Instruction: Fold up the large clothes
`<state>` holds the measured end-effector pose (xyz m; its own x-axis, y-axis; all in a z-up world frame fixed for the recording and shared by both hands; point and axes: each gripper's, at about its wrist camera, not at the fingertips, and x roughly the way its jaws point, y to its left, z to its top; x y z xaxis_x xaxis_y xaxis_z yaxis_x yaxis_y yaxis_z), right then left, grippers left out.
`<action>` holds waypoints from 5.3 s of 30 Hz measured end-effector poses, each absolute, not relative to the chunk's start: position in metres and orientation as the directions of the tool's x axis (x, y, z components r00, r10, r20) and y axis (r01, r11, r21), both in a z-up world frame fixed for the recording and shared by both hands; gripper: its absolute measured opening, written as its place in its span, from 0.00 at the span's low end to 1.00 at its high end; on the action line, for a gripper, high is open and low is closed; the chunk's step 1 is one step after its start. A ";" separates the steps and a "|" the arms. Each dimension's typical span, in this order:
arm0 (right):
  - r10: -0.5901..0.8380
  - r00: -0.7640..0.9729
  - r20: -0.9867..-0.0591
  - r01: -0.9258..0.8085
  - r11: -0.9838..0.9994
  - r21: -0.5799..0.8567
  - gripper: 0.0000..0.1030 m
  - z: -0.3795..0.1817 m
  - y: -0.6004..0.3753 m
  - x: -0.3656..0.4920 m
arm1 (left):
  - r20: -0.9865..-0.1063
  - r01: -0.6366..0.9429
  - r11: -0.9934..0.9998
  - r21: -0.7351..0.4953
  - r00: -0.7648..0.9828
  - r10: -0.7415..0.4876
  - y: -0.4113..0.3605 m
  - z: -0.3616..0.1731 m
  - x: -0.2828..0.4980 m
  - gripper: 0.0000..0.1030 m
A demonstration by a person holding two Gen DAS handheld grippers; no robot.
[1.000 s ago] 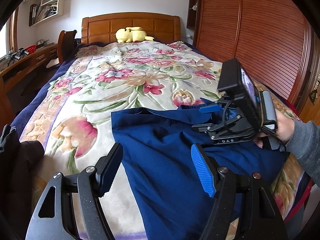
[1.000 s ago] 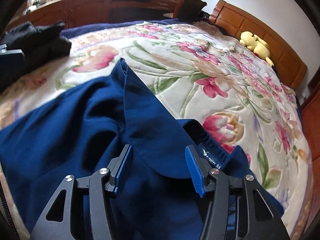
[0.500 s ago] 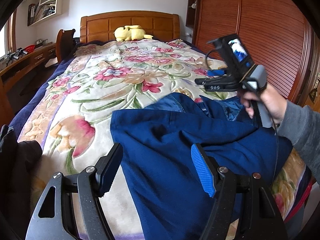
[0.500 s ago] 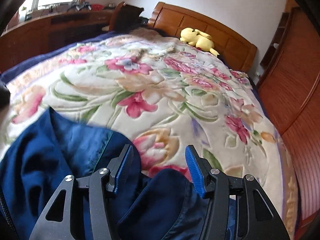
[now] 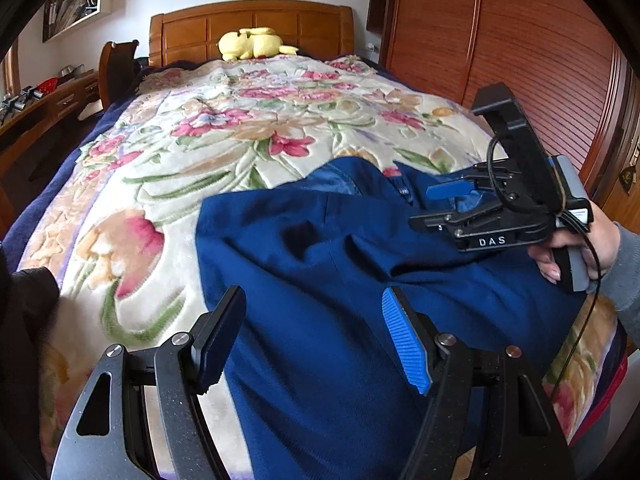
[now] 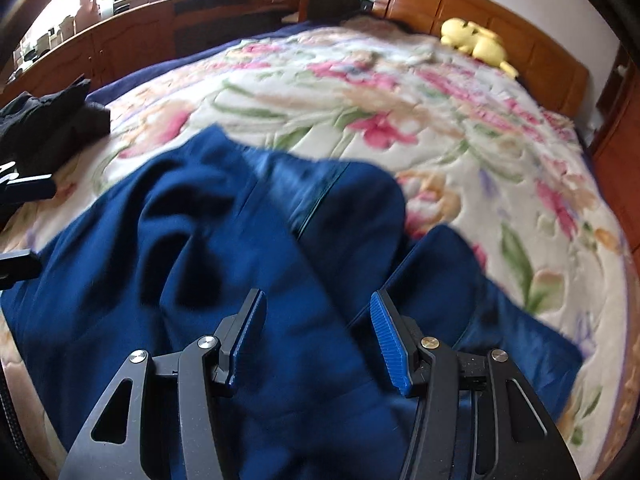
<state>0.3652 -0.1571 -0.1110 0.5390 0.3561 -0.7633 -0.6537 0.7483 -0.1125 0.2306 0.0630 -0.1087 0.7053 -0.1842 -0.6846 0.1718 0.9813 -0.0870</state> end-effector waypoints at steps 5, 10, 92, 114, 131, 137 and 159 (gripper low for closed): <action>0.359 0.485 -0.798 -0.654 0.754 -0.058 0.54 -0.118 -0.166 0.377 | -0.720 0.163 0.983 -0.081 0.672 -0.170 0.061 -0.123 0.239 0.69; 0.369 0.448 -0.814 -0.648 0.761 -0.011 0.54 -0.118 -0.169 0.395 | -0.724 0.166 0.983 -0.073 0.669 -0.167 0.060 -0.125 0.238 0.69; 0.103 0.661 -0.744 -0.216 0.975 -0.057 0.43 -0.070 -0.360 0.356 | -0.695 0.285 0.954 -0.092 0.668 -0.267 0.008 -0.111 0.212 0.69; 0.174 0.576 -0.799 -0.310 0.951 -0.016 0.42 -0.117 -0.368 0.224 | -0.698 0.337 0.936 -0.098 0.647 -0.306 -0.028 -0.121 0.171 0.69; 0.135 0.685 -0.715 -0.182 0.983 0.012 0.48 -0.104 -0.384 0.197 | -0.694 0.358 0.930 -0.082 0.649 -0.311 -0.038 -0.121 0.170 0.69; 0.111 0.642 -0.758 -0.133 0.991 0.032 0.63 -0.122 -0.396 0.206 | -0.717 0.372 0.926 -0.067 0.627 -0.303 -0.047 -0.131 0.172 0.69; 0.222 0.569 -0.791 -0.117 0.975 0.190 0.66 -0.155 -0.405 0.223 | -0.756 0.377 0.926 -0.033 0.596 -0.270 -0.059 -0.152 0.176 0.70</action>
